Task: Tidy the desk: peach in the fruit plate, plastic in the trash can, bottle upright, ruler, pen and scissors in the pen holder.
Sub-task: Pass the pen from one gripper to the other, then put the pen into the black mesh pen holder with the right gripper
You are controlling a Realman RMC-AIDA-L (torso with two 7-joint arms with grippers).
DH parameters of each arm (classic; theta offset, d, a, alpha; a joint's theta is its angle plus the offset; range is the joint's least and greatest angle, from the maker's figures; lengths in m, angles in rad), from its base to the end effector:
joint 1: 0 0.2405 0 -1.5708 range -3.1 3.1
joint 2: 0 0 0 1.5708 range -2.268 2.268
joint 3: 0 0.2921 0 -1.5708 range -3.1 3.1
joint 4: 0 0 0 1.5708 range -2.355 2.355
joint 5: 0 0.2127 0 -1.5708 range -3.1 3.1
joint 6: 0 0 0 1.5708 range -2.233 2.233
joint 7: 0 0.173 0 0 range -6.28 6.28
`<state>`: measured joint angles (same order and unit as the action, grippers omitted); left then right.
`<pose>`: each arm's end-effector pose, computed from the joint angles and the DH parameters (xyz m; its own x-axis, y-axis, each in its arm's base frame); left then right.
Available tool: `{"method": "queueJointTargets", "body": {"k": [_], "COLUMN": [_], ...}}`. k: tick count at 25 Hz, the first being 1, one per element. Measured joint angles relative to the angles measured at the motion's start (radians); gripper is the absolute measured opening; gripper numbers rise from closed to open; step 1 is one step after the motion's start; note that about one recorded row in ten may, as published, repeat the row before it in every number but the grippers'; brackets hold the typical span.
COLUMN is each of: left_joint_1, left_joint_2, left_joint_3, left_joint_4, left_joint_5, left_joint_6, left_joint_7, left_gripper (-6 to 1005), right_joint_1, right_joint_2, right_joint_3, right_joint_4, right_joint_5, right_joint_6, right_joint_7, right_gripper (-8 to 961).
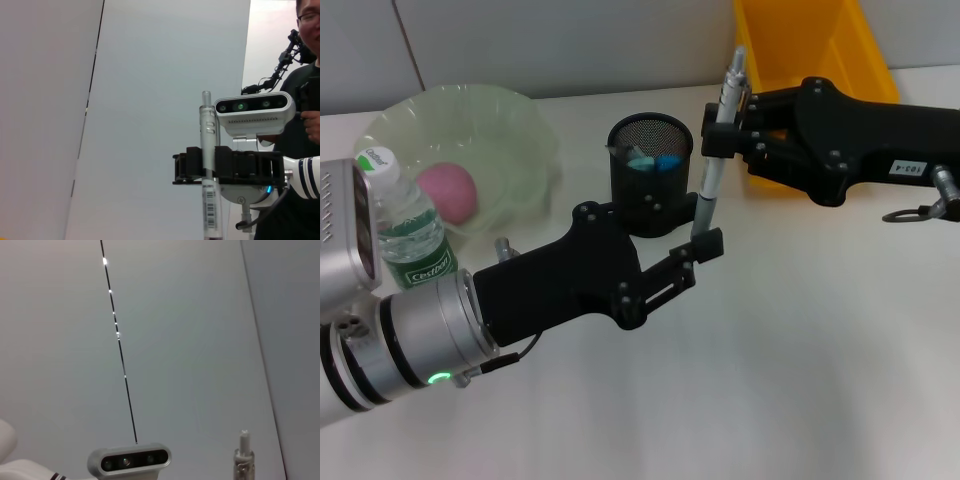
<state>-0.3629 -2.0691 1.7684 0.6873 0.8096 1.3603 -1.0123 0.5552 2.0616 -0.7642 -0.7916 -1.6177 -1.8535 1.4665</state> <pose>-0.1838 0.3043 -0.1039 0.5919 0.0961 0.8003 0.2548 -0.9643 -0.0726 0.1921 0.3510 0.0155 0.6422 -0.1280 -0.7558 -0.2128 -0.9770 -0.0154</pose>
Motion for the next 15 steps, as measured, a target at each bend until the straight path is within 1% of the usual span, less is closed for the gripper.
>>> {"method": "queueJointTargets", "body": {"k": [4,8,9,11,12,13,15], "left_joint_1": [0.000,0.000,0.004,0.015,0.021,0.028,0.043], "left_joint_2": [0.000,0.000,0.006,0.016,0.020,0.026,0.038], "left_joint_3": [0.000,-0.001,-0.004,-0.008,-0.012,-0.017,-0.034], "left_joint_4": [0.000,0.000,0.000,0.000,0.000,0.000,0.000], "left_joint_5": [0.003,0.007,0.015,0.038,0.053,0.073,0.115], "left_joint_6": [0.002,0.002,0.003,0.011,0.016,0.024,0.043], "left_joint_7": [-0.007,-0.015,-0.040,-0.075,-0.091,-0.114,-0.156], "left_gripper": [249,411,451,708,720,732,756], "right_joint_1": [0.000,0.000,-0.001,-0.004,-0.008,-0.008,-0.007], "right_joint_2": [0.000,-0.001,-0.001,-0.005,-0.006,-0.006,-0.003], "right_joint_3": [0.001,0.006,0.007,0.010,0.017,0.017,0.023], "right_joint_4": [0.000,0.000,0.000,-0.005,-0.017,-0.017,-0.031], "right_joint_5": [0.000,0.001,0.002,0.005,0.007,0.007,0.008], "right_joint_6": [0.003,0.009,0.014,0.042,0.084,0.084,0.143], "right_joint_7": [0.000,0.000,0.000,-0.004,-0.011,-0.011,-0.023], "right_gripper": [133,133,133,133,132,132,132]}}
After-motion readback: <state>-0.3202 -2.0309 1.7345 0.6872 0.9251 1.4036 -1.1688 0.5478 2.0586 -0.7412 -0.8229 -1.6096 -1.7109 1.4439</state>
